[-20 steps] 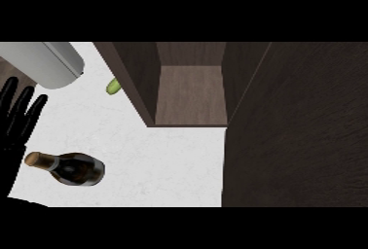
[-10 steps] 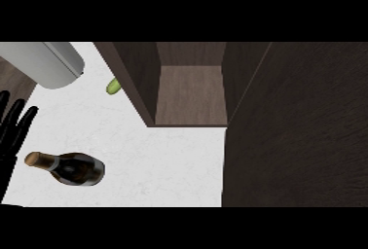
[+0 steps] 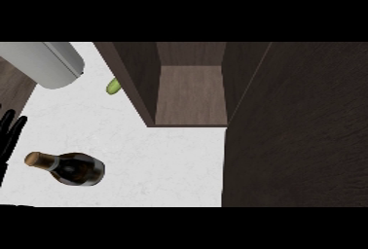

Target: Pick up the wine, place it into the cabinet and close the cabinet

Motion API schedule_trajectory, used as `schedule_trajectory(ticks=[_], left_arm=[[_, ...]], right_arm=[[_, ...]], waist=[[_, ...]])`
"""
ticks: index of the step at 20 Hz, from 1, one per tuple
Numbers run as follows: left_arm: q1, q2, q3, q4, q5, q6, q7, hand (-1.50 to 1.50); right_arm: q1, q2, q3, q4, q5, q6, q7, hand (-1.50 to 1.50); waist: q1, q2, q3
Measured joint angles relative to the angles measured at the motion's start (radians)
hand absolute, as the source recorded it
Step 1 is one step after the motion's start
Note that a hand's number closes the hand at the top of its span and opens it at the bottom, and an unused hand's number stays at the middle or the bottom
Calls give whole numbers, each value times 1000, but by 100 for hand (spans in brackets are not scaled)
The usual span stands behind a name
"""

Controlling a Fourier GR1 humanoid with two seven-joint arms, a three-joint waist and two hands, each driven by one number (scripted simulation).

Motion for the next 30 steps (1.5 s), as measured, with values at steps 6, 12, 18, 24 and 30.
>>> schedule_trajectory(ticks=[6,12,18,24,30], left_arm=[[40,0,38,91,-32,-70,-75,-150],[18,12,67,230,-69,-117,-154,-150],[12,25,90,363,-107,-172,-243,-150],[-4,46,95,485,-165,-214,-328,-150],[-43,55,90,657,-240,-235,-457,-150]], right_arm=[[28,20,29,-10,30,4,-16,-150],[5,16,2,0,10,10,-6,-150],[-24,18,1,4,7,3,16,-150],[-40,20,1,3,4,2,33,-150],[-28,15,-15,6,-9,22,21,-150]], waist=[[-1,0,0],[-1,1,0],[-1,1,0],[-1,1,0],[-3,1,0]])
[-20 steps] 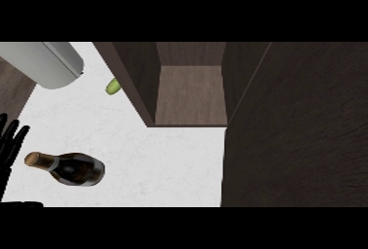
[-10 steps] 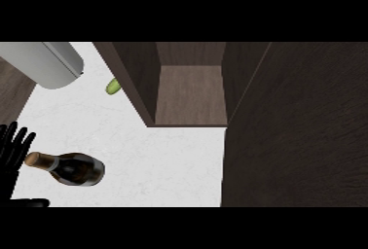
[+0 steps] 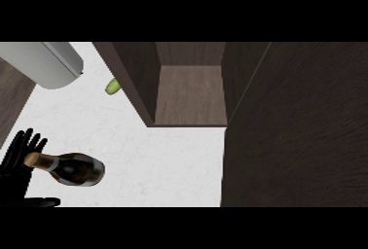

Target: Pick up the wine, place it into the cabinet and close the cabinet

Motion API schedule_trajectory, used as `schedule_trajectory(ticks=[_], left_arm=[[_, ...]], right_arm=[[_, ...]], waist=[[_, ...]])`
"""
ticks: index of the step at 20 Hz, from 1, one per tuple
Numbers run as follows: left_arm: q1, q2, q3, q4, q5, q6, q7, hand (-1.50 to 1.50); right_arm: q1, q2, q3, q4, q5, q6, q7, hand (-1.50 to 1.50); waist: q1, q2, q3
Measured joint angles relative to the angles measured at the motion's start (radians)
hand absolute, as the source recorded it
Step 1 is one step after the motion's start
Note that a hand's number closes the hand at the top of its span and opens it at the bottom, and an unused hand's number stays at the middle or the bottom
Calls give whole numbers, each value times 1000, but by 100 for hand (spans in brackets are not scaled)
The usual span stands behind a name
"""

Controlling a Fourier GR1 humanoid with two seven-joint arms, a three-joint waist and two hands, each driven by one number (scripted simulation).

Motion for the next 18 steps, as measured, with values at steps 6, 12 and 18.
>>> schedule_trajectory(ticks=[6,12,18], left_arm=[[-28,26,-5,148,-44,-27,-99,-150],[-107,49,-19,320,-83,-30,-180,-150],[-157,64,-41,474,-126,-30,-277,-150]], right_arm=[[17,10,18,-8,12,6,-9,-150],[13,10,9,-13,14,0,-2,-150],[-4,18,31,-2,42,-13,2,-150]], waist=[[0,0,0],[-1,0,0],[-2,0,0]])
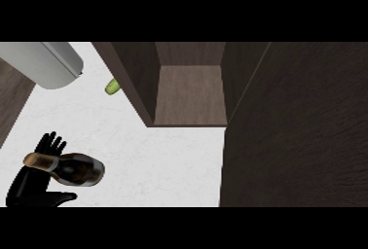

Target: Pick up the wine, place it into the cabinet and close the cabinet

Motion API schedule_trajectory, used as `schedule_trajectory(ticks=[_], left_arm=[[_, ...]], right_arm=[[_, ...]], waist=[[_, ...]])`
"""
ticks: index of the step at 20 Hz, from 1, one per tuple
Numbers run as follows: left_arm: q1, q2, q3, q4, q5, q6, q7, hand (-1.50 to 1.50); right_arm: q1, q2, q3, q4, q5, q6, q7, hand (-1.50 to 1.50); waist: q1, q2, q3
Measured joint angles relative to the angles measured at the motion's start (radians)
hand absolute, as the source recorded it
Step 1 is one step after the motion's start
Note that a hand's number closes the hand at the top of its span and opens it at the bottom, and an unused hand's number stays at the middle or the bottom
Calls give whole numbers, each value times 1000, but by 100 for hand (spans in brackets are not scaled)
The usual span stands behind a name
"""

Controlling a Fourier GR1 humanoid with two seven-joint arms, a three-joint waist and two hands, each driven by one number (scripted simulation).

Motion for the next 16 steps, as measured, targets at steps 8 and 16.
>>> schedule_trajectory(ticks=[8,16], left_arm=[[-85,1,-33,207,-47,60,-110,-150],[-136,-4,-34,361,-32,52,-182,-150]], right_arm=[[14,4,6,-20,8,-2,5,-150],[6,-17,-41,-9,-20,16,-2,-150]], waist=[[-1,0,0],[-3,1,-1]])
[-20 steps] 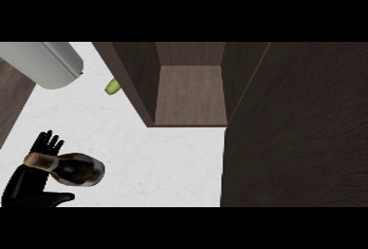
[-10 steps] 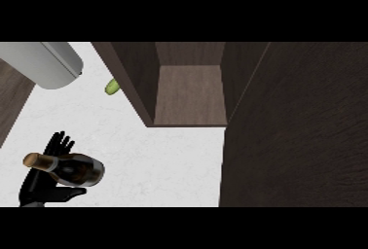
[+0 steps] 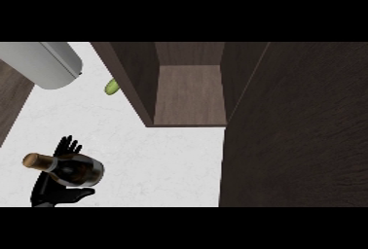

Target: Pick up the wine, place it into the cabinet and close the cabinet

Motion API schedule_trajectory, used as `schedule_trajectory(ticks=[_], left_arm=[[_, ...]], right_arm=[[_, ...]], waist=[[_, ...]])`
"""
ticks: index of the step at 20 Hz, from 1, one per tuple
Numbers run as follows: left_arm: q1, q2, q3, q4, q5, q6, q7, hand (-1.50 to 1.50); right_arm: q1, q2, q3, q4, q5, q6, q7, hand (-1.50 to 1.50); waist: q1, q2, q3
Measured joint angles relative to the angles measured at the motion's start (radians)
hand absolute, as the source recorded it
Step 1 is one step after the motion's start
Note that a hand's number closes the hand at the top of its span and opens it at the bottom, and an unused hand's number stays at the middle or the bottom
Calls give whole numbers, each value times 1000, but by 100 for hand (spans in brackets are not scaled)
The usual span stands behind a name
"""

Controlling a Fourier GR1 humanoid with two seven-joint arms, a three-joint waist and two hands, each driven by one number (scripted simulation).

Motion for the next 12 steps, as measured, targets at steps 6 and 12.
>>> schedule_trajectory(ticks=[6,12], left_arm=[[-43,20,1,84,14,-29,-14,-150],[-56,23,-13,130,13,-42,-44,150]], right_arm=[[24,18,27,-6,19,-3,-12,-150],[-7,12,21,6,14,-3,-5,-150]], waist=[[-3,1,0],[-2,0,1]])
